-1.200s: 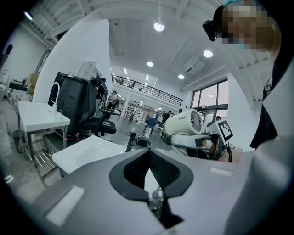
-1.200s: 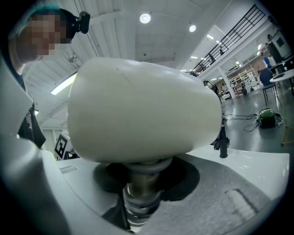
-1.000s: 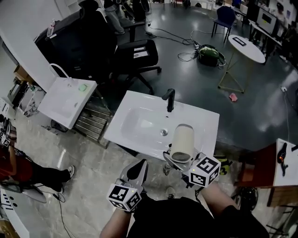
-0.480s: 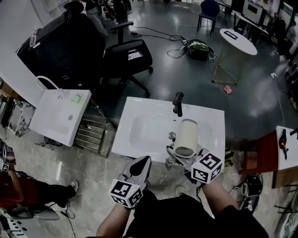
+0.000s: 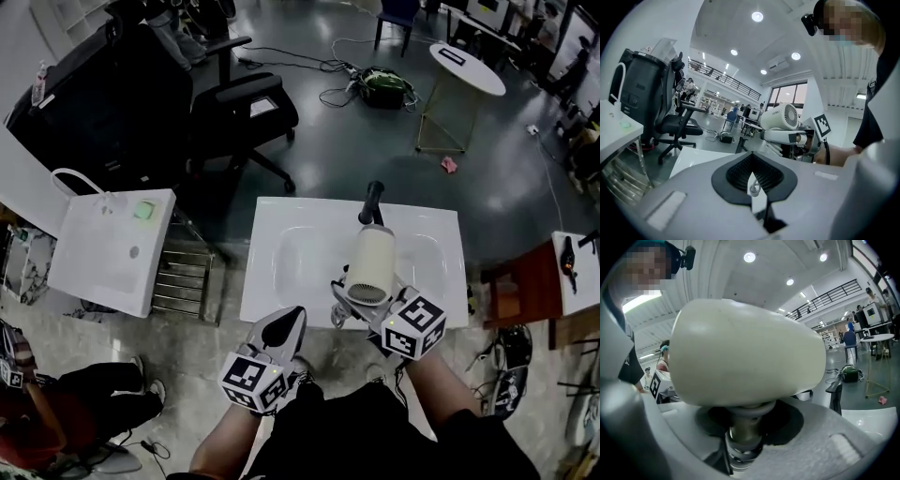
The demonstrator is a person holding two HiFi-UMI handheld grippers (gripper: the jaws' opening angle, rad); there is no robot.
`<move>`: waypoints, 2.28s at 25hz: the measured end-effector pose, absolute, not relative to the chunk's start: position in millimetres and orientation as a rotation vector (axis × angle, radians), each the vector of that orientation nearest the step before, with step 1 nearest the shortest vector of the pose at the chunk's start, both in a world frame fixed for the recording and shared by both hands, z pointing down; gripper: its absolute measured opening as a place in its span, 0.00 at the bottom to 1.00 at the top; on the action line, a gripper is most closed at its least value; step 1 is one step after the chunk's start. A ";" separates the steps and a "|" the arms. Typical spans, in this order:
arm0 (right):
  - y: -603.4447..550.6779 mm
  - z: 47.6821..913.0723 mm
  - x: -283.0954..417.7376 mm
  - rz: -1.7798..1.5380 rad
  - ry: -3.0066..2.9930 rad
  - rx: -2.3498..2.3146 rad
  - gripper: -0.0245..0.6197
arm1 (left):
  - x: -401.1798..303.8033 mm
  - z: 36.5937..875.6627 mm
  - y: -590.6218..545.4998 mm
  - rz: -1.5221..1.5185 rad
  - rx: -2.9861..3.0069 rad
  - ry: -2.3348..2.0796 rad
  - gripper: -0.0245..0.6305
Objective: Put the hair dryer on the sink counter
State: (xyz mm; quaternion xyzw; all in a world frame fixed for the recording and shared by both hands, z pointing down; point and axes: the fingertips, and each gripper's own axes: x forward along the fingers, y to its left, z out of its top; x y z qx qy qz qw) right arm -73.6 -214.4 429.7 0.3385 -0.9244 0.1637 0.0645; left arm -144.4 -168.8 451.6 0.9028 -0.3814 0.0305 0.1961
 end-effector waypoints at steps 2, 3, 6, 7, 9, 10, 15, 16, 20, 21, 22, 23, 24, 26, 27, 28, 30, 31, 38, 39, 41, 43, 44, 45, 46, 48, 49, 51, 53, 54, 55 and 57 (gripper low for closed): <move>-219.4 433.4 -82.2 0.495 -2.778 1.039 0.29 | -152.4 454.7 -173.3 0.094 2.536 -1.047 0.04; -221.2 434.8 -84.6 0.493 -2.770 1.045 0.29 | -154.7 455.5 -174.3 0.098 2.539 -1.037 0.04; -227.5 438.6 -90.4 0.476 -2.745 1.057 0.29 | -159.3 457.2 -176.4 0.106 2.552 -1.011 0.04; -230.9 440.1 -93.5 0.467 -2.734 1.058 0.29 | -161.6 457.9 -177.9 0.107 2.555 -1.004 0.04; -238.7 442.8 -100.7 0.450 -2.710 1.059 0.29 | -167.4 458.4 -181.8 0.107 2.560 -0.988 0.04; -242.1 444.3 -103.5 0.439 -2.697 1.059 0.29 | -169.5 458.3 -183.2 0.106 2.561 -0.981 0.04; -255.1 455.3 -110.8 0.371 -2.617 1.041 0.28 | -172.7 459.3 -186.1 0.111 2.573 -0.952 0.04; -260.7 457.3 -115.1 0.362 -2.598 1.038 0.28 | -176.7 459.2 -189.5 0.112 2.574 -0.945 0.04; -275.6 467.5 -127.7 0.330 -2.520 1.012 0.28 | -187.2 462.5 -197.2 0.116 2.580 -0.918 0.04; -278.1 470.4 -128.7 0.316 -2.501 1.006 0.28 | -187.2 464.2 -197.7 0.117 2.581 -0.912 0.04; -280.5 473.6 -129.8 0.300 -2.483 0.998 0.28 | -186.9 466.0 -197.8 0.118 2.579 -0.907 0.04; -282.5 477.2 -131.2 0.285 -2.463 0.986 0.28 | -186.2 467.6 -197.2 0.115 2.575 -0.902 0.04; -284.5 481.2 -132.6 0.269 -2.441 0.969 0.28 | -185.2 468.9 -196.3 0.111 2.570 -0.898 0.04; -290.7 489.8 -134.5 0.234 -2.390 0.932 0.28 | -182.4 469.6 -194.5 0.104 2.566 -0.891 0.04; -294.7 494.0 -134.2 0.215 -2.361 0.915 0.28 | -180.6 469.0 -194.3 0.103 2.567 -0.889 0.04; -298.9 497.8 -133.5 0.195 -2.334 0.899 0.28 | -178.6 468.2 -194.4 0.102 2.568 -0.889 0.04; -307.0 503.8 -132.4 0.153 -2.291 0.864 0.28 | -174.6 466.4 -196.3 0.099 2.566 -0.897 0.04; -310.8 506.9 -132.9 0.134 -2.275 0.845 0.28 | -173.4 465.7 -197.8 0.097 2.564 -0.904 0.04; -338.9 540.6 -141.2 0.066 -2.189 0.712 0.28 | -174.2 467.5 -210.4 0.131 2.577 -0.952 0.04; -342.4 545.8 -142.1 0.074 -2.178 0.692 0.28 | -174.3 467.6 -212.2 0.134 2.576 -0.957 0.04; -351.4 555.6 -144.5 0.069 -2.150 0.656 0.28 | -175.7 468.4 -216.8 0.137 2.567 -0.971 0.04; -361.5 565.6 -146.3 0.043 -2.110 0.618 0.28 | -177.3 471.0 -220.9 0.135 2.549 -0.985 0.04; -365.9 570.8 -146.8 0.031 -2.090 0.599 0.28 | -177.3 472.5 -222.4 0.134 2.539 -0.990 0.04; -369.9 576.4 -147.4 0.022 -2.072 0.581 0.28 | -177.1 474.1 -223.9 0.133 2.531 -0.994 0.04; -373.7 582.0 -148.0 0.014 -2.054 0.565 0.28 | -177.2 475.6 -225.5 0.133 2.524 -0.998 0.04; -380.9 593.0 -149.3 0.000 -2.021 0.536 0.28 | -178.3 477.9 -229.6 0.134 2.513 -1.008 0.04; -384.0 598.4 -149.6 -0.004 -2.007 0.522 0.28 | -178.6 479.1 -231.5 0.136 2.510 -1.011 0.04; -389.7 609.3 -149.2 -0.005 -1.980 0.494 0.28 | -177.4 483.5 -233.5 0.143 2.511 -1.007 0.04; -396.9 620.3 -148.1 -0.003 -1.957 0.474 0.28 | -176.1 488.7 -236.2 0.156 2.514 -1.005 0.04; -401.2 625.6 -147.8 -0.004 -1.947 0.466 0.28 | -175.9 491.2 -238.0 0.161 2.512 -1.006 0.04; -405.3 630.7 -147.6 -0.003 -1.937 0.456 0.28 | -175.6 493.4 -239.9 0.163 2.509 -1.006 0.04; -410.6 639.5 -147.6 0.015 -1.921 0.426 0.28 | -174.5 496.8 -243.6 0.165 2.507 -1.005 0.04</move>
